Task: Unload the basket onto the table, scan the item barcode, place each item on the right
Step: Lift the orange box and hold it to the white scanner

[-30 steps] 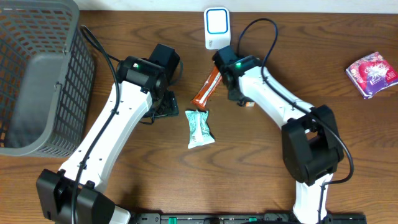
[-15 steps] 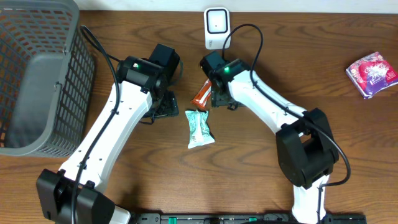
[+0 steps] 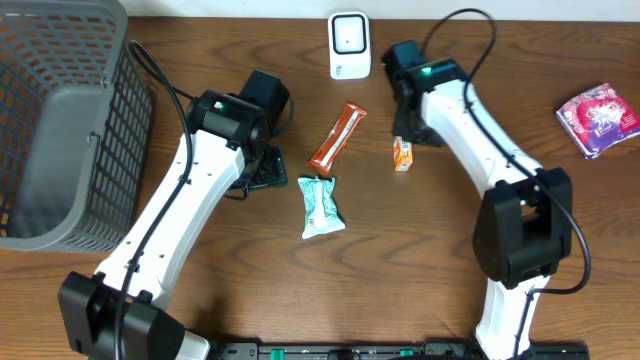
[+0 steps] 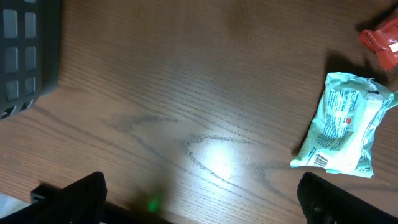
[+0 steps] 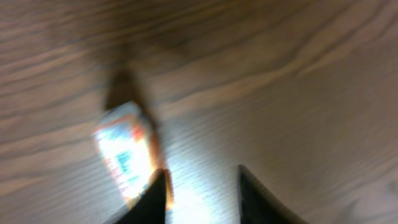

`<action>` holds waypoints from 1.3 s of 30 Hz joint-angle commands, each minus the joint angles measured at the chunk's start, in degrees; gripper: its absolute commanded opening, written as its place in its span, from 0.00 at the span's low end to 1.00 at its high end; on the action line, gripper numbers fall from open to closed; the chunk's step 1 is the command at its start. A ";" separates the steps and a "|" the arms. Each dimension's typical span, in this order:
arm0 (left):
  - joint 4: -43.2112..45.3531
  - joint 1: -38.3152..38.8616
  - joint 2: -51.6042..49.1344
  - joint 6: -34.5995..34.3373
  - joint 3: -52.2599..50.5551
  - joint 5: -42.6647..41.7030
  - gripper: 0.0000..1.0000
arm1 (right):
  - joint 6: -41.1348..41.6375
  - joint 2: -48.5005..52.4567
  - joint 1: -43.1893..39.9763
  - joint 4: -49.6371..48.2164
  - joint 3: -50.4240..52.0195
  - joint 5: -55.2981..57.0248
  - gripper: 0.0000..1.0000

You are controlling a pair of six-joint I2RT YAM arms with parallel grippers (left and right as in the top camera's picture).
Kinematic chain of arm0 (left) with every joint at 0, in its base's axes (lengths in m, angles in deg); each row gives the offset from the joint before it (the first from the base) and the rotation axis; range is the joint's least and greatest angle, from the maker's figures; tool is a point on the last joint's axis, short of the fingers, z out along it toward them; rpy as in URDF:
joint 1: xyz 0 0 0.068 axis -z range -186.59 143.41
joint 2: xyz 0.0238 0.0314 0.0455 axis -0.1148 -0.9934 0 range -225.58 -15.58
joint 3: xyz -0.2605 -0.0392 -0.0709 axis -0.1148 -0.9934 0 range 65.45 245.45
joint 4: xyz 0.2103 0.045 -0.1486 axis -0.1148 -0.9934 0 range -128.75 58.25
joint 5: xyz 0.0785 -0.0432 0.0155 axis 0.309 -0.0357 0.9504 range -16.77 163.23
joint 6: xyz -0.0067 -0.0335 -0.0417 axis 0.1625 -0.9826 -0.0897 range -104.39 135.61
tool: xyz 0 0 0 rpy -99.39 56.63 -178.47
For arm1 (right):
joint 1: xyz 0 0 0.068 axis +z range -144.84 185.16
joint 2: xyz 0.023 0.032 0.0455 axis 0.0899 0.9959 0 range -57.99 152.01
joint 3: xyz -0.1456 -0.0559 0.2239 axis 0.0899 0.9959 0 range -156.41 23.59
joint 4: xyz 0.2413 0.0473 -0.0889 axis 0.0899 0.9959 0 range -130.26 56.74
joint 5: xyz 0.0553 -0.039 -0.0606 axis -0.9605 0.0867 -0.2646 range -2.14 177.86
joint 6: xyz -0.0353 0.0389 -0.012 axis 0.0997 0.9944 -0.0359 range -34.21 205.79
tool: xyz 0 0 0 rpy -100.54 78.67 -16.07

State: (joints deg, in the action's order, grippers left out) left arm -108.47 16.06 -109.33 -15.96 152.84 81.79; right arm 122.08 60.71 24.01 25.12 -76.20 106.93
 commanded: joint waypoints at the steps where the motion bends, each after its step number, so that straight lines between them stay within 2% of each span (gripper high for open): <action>1: -0.37 -0.04 -0.44 -0.68 0.13 0.96 0.98 | -0.09 0.50 -2.38 -0.94 2.21 -0.85 0.04; 2: -0.37 -0.04 -0.44 -0.68 0.13 0.94 0.98 | -0.11 0.50 -2.95 -1.70 2.86 -2.12 0.01; 9: -0.35 -0.04 -0.44 -0.68 0.13 0.96 0.98 | -0.76 0.50 -4.04 -8.76 7.74 -12.20 0.01; 13: -0.37 -0.04 -0.44 -0.68 0.13 0.94 0.98 | -7.17 0.50 -2.49 -14.58 10.67 -21.53 0.01; 23: -0.37 -0.04 -0.44 -0.68 0.13 0.94 0.98 | -8.33 0.48 1.03 -15.93 11.06 -24.00 0.02; 24: -0.37 -0.04 -0.44 -0.68 0.13 0.96 0.98 | -8.28 0.48 1.03 -15.89 10.97 -23.91 0.08; 25: -0.37 -0.04 -0.44 -0.68 0.13 0.94 0.98 | -7.74 0.48 0.85 -15.91 10.95 -23.93 0.20; 29: -0.37 -0.02 -0.44 -0.68 0.13 0.96 0.98 | -4.50 0.48 -0.68 -15.91 10.95 -24.22 0.48; 32: -0.37 -0.04 -0.44 -0.68 0.13 0.94 0.98 | -4.00 0.48 -2.14 -16.09 10.95 -25.57 0.61; 39: -0.37 -0.04 -0.44 -0.68 0.13 0.94 0.98 | -4.22 0.50 -2.14 -17.22 11.89 -26.73 0.60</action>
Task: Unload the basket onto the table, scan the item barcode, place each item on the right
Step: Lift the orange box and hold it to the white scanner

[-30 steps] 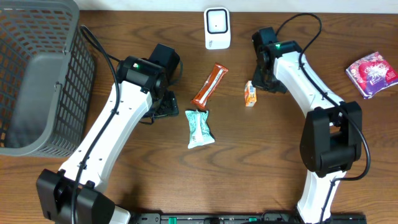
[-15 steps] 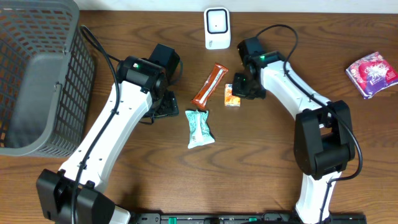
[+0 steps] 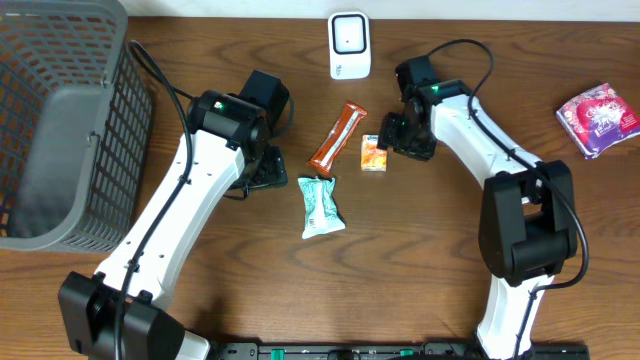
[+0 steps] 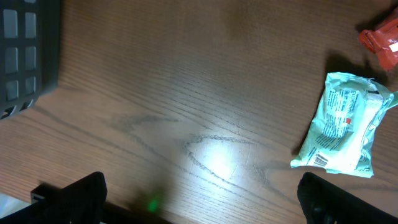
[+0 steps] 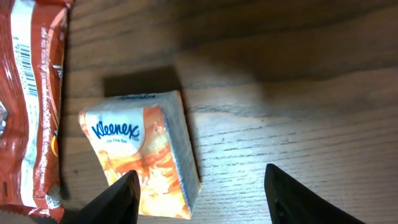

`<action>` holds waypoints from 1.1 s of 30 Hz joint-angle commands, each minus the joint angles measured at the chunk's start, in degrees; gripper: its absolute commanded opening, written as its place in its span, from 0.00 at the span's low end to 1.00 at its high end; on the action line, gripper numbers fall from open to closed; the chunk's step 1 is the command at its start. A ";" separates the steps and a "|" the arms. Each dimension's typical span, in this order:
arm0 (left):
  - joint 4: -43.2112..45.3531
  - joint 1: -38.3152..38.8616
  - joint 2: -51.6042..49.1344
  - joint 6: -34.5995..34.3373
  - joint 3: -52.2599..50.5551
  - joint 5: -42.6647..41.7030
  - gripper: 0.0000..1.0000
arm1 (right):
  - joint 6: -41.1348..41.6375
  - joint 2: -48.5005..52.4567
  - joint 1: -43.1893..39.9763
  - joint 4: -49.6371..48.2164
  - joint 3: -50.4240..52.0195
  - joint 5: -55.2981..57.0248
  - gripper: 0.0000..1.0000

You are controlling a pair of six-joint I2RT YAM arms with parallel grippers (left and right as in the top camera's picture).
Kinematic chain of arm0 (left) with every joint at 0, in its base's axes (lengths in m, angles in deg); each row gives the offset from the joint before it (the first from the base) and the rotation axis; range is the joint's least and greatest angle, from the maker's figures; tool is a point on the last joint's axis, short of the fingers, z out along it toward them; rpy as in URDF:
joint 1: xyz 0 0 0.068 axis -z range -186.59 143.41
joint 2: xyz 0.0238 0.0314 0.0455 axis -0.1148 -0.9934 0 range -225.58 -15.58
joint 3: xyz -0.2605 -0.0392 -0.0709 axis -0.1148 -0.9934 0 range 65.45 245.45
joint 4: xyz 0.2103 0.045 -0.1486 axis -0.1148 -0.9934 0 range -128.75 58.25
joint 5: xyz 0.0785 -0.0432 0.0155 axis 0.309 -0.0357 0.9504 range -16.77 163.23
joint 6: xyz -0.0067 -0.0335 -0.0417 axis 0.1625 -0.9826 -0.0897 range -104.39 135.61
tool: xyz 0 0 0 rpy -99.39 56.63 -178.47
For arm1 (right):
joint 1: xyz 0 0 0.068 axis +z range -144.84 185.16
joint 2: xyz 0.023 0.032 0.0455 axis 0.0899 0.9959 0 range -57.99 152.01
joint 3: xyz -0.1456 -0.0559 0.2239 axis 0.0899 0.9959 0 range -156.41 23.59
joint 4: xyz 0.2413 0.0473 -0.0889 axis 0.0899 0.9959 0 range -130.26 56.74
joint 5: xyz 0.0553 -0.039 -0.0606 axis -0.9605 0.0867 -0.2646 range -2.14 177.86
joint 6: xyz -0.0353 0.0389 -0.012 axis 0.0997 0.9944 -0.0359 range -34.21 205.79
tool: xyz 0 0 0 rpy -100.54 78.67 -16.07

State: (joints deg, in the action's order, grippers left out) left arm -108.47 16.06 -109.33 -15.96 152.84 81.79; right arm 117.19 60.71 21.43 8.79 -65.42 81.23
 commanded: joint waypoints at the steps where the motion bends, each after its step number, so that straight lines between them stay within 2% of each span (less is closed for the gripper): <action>1: -0.37 -0.04 -0.44 -0.68 0.13 0.96 0.98 | 0.68 0.50 0.70 -1.68 1.66 -1.03 0.60; 6: -0.37 -0.04 -0.44 -0.68 0.13 0.94 0.98 | 0.94 0.50 1.46 -7.28 6.27 -1.27 0.62; 12: -0.37 -0.04 -0.44 -0.68 0.13 0.94 0.98 | 1.31 0.50 1.40 -15.76 13.60 -9.01 0.51; 15: -0.37 -0.04 -0.44 -0.68 0.13 0.94 0.98 | 1.33 0.50 1.40 -16.96 14.97 -12.26 0.29; 17: -0.37 -0.04 -0.44 -0.68 0.13 0.94 0.98 | 1.29 0.50 1.27 -16.98 14.97 -15.78 0.06; 18: -0.37 -0.04 -0.44 -0.68 0.13 0.94 0.98 | 1.14 0.50 0.96 -17.35 14.97 -19.12 0.01; 24: -0.37 -0.04 -0.44 -0.68 0.13 0.94 0.98 | 1.11 0.48 -2.67 -21.64 14.95 -39.28 0.01; 29: -0.37 -0.02 -0.44 -0.68 0.13 0.94 0.98 | 1.51 0.48 -7.06 -31.67 14.95 -62.84 0.01; 33: -0.37 -0.04 -0.44 -0.68 0.13 0.96 0.98 | 7.98 0.48 -10.10 -41.29 14.95 -72.57 0.01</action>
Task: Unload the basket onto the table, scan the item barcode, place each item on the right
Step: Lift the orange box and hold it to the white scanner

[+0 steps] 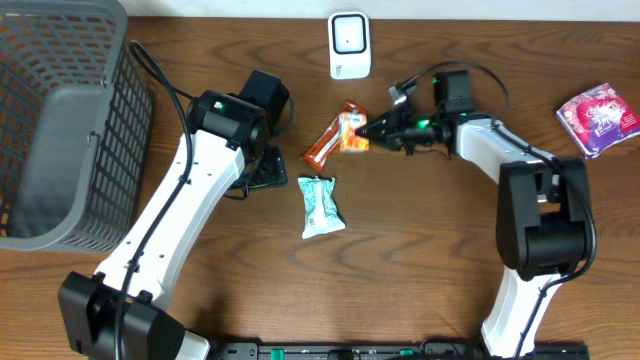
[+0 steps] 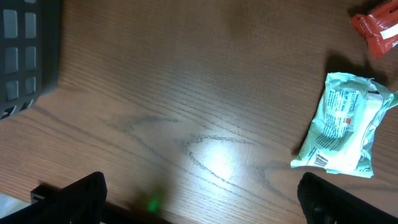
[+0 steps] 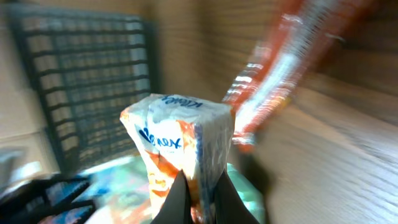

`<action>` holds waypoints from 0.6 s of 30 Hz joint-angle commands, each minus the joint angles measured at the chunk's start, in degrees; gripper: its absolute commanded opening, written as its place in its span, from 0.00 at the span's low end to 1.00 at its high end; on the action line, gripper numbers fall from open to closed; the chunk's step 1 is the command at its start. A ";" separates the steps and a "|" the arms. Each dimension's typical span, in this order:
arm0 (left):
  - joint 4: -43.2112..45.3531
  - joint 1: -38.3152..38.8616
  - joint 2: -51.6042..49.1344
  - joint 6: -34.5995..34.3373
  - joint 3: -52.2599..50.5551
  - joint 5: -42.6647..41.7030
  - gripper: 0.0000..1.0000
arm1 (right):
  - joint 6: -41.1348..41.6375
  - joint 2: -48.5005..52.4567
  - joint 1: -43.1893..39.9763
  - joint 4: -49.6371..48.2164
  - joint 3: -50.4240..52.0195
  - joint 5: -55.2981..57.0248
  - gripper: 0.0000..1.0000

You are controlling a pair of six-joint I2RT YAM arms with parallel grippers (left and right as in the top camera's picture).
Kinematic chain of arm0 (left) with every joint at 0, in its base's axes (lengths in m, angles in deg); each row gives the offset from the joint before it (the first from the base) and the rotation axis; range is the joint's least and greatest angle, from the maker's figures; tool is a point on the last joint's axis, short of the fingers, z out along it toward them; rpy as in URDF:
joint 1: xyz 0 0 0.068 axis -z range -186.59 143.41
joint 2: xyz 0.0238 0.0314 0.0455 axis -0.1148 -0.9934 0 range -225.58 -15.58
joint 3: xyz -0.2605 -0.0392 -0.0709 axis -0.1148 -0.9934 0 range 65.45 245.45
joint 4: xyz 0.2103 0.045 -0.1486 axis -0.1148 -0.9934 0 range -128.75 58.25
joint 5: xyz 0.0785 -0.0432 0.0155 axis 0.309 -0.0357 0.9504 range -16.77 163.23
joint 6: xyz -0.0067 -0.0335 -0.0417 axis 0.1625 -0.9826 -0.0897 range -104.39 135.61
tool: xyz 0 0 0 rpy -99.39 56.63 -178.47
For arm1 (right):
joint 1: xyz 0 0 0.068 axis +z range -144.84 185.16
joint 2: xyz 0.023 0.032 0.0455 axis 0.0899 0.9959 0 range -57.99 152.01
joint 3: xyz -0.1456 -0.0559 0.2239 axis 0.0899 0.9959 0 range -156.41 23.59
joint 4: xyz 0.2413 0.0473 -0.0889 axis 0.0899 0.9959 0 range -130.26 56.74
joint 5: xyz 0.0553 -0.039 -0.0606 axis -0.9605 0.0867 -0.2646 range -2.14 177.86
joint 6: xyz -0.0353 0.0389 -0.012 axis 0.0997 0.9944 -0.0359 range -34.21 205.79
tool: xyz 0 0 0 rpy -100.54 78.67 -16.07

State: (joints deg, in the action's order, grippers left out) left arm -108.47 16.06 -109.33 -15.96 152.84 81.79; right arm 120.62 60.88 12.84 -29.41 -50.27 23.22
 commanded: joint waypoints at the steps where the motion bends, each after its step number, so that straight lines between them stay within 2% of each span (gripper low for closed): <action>1: -0.37 -0.04 -0.44 -0.68 0.13 0.94 0.98 | 5.14 0.31 -1.90 -4.52 -0.20 -15.63 0.01; 6: -0.37 -0.04 -0.44 -0.66 0.13 0.94 0.98 | 8.02 0.31 -3.32 -15.52 -0.17 -24.85 0.01; 18: -0.37 -0.04 -0.44 -0.68 0.13 0.94 0.98 | 9.31 0.28 -3.13 -17.73 -0.17 -24.83 0.01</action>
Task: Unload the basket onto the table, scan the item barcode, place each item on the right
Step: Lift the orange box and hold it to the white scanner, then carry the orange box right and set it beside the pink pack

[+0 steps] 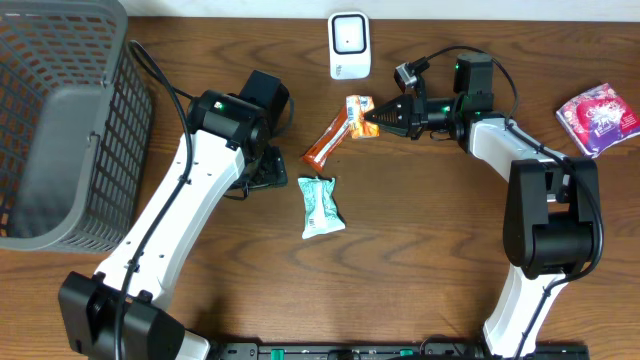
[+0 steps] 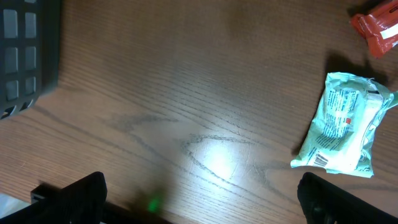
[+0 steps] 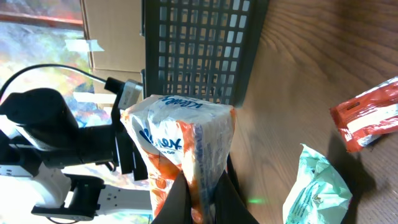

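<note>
My right gripper (image 1: 372,115) is shut on a small orange and white Kleenex tissue pack (image 1: 358,107), held above the table just below the white barcode scanner (image 1: 348,45). In the right wrist view the tissue pack (image 3: 177,149) fills the middle, pinched between the fingers (image 3: 179,200). My left gripper (image 2: 199,199) stands open low over bare wood, nothing between its fingers. In the overhead view it is hidden under the left arm (image 1: 225,125).
A red snack bar (image 1: 330,140) lies beside the held pack. A light green wipes packet (image 1: 321,205) lies mid-table. A grey mesh basket (image 1: 60,120) stands at the far left. A purple packet (image 1: 598,118) lies at the far right.
My right gripper has moved slightly right and toward the back with the tissue pack, now sitting closer under the scanner. The left arm has not moved.
The tissue pack lay on the table next to my right gripper. Then the pack lay farther left near the red snack bar, between the open fingers. After that the gripper was shut on it and held it up sideways, and now it is near the scanner.
</note>
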`<action>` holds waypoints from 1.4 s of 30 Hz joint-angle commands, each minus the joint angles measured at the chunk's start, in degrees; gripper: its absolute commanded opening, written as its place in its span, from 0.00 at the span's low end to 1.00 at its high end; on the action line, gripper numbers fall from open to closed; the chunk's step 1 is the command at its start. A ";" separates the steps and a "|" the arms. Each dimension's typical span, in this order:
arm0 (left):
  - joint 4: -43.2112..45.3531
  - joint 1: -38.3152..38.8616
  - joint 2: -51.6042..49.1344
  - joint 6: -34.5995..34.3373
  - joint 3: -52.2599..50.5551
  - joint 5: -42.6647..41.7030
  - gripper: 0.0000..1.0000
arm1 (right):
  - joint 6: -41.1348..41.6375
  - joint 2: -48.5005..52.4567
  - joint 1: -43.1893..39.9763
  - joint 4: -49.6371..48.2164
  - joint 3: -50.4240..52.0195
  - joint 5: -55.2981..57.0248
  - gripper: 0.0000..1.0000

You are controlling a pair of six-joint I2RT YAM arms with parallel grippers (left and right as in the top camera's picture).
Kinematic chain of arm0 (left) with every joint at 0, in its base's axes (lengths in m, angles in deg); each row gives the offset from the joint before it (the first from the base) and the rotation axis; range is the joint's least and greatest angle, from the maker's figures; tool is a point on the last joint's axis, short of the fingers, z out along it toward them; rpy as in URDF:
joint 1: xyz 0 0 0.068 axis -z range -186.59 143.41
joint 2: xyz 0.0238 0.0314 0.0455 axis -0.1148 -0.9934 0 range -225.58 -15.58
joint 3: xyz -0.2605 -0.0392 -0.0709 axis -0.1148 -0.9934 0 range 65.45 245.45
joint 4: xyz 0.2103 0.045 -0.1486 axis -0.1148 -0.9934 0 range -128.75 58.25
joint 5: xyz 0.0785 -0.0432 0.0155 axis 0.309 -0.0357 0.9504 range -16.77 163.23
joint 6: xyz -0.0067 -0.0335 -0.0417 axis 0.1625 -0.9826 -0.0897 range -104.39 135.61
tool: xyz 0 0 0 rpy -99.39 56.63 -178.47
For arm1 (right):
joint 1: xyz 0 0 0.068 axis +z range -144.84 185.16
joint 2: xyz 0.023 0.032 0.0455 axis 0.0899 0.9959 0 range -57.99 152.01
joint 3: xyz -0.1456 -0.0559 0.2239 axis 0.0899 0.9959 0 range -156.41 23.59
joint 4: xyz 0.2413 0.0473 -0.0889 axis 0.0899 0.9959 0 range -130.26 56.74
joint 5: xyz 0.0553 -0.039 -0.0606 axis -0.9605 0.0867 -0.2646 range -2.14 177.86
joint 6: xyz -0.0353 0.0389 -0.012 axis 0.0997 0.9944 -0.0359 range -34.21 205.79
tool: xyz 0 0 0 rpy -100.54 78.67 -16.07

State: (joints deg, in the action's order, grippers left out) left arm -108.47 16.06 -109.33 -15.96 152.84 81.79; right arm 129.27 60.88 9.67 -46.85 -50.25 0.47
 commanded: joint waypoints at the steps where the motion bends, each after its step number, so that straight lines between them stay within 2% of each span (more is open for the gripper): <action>1: -0.37 -0.04 -0.44 -0.68 0.13 0.96 0.98 | 0.81 0.28 0.02 -0.26 -0.20 -2.08 0.01; 6: -0.37 -0.04 -0.44 -0.68 0.13 0.94 0.98 | 9.40 0.26 0.15 -0.94 -0.22 1.46 0.01; 9: -0.37 -0.04 -0.44 -0.68 0.13 0.94 0.98 | 16.65 -0.20 0.55 -5.66 -0.28 8.44 0.01; 11: -0.37 -0.04 -0.44 -0.68 0.13 0.94 0.98 | 21.86 -1.27 1.11 -12.11 -0.52 13.60 0.01; 13: -0.37 -0.04 -0.44 -0.68 0.13 0.94 0.98 | 24.06 -2.10 1.40 -15.30 -1.46 17.79 0.02; 17: -0.37 -0.04 -0.44 -0.68 0.13 0.96 0.98 | 23.69 -2.51 1.57 -12.55 -5.20 27.02 0.02; 22: -0.37 -0.04 -0.44 -0.68 0.13 0.94 0.98 | 13.70 -2.51 2.40 6.23 -12.70 44.37 0.02; 26: -0.37 -0.02 -0.44 -0.68 0.13 0.94 0.98 | 2.03 -2.51 5.03 25.75 -22.64 67.84 0.01; 29: -0.37 -0.04 -0.44 -0.68 0.13 0.94 0.98 | -5.05 -2.51 8.46 33.11 -29.35 84.78 0.01; 30: -0.37 -0.04 -0.44 -0.68 0.13 0.94 0.98 | -9.22 -2.49 11.13 34.51 -32.26 94.09 0.01; 34: -0.37 -0.04 -0.44 -0.68 0.13 0.94 0.98 | -15.23 -1.92 16.35 31.45 -33.94 107.58 0.01; 38: -0.37 -0.04 -0.44 -0.68 0.13 0.94 0.98 | -17.46 0.59 19.15 26.49 -34.18 113.74 0.01; 42: -0.37 -0.04 -0.44 -0.68 0.13 0.94 0.98 | -17.40 5.07 18.86 23.47 -36.30 110.49 0.01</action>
State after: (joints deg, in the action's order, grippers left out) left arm -108.47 16.06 -109.33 -15.96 152.84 81.79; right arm 114.76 61.45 29.87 -22.86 -83.95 106.65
